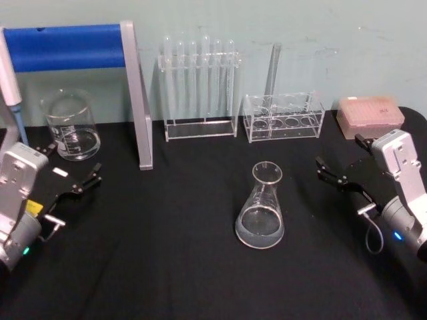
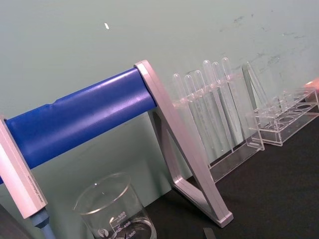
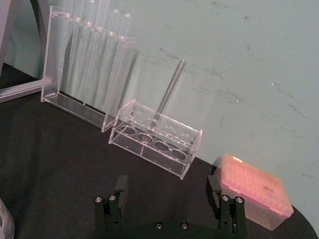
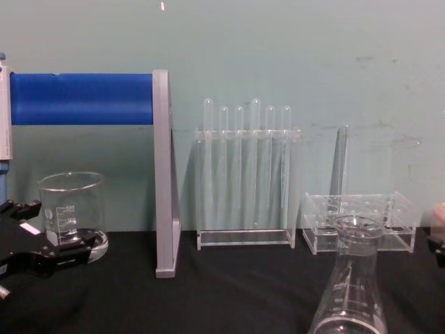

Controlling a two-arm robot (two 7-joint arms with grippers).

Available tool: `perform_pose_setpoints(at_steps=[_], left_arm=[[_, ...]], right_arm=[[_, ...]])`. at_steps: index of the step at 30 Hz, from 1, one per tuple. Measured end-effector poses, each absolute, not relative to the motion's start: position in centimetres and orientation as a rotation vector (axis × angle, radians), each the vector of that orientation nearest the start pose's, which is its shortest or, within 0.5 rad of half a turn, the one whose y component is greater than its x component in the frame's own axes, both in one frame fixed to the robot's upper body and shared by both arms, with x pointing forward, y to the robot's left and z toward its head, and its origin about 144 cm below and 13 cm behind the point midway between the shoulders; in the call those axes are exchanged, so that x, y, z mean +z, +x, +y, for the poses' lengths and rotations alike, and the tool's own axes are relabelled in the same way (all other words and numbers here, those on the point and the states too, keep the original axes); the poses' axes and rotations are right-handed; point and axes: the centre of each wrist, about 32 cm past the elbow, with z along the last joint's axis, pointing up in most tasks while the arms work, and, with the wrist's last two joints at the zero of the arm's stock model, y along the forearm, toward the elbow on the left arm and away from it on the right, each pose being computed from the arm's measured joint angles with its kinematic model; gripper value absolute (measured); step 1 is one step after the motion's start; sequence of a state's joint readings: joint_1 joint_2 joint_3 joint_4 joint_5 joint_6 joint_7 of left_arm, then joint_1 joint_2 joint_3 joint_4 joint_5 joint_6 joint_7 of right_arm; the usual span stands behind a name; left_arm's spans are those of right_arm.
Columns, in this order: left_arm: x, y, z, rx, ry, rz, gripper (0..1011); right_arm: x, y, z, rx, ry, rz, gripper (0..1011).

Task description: Grasp the erlenmeyer flask with one hand, shake it three times, then place it back.

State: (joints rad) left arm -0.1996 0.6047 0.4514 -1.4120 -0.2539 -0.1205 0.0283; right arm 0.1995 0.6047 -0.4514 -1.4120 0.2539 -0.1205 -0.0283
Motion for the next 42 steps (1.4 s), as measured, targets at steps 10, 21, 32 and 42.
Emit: perform_pose_setpoints(at_steps=[10,21,32,42], left_arm=[[113.98,48.86,30.97,1.248,0.304,-0.285,1001],[113.98,48.86,30.97,1.248,0.305,-0.285,1001],[113.98,48.86,30.97,1.248,0.304,-0.285,1001],[113.98,48.86,30.97,1.248,0.304,-0.285,1001]], right_arm=[[113.98,48.86,-30.97,-1.248,-0.305,-0.285,1000],[113.98,48.86,-30.97,-1.248,-0.304,-0.285,1000],[113.98,48.86,-30.96,-1.248,-0.304,-0.285,1000],[113.98,48.86,-30.97,-1.248,-0.305,-0.285,1000]])
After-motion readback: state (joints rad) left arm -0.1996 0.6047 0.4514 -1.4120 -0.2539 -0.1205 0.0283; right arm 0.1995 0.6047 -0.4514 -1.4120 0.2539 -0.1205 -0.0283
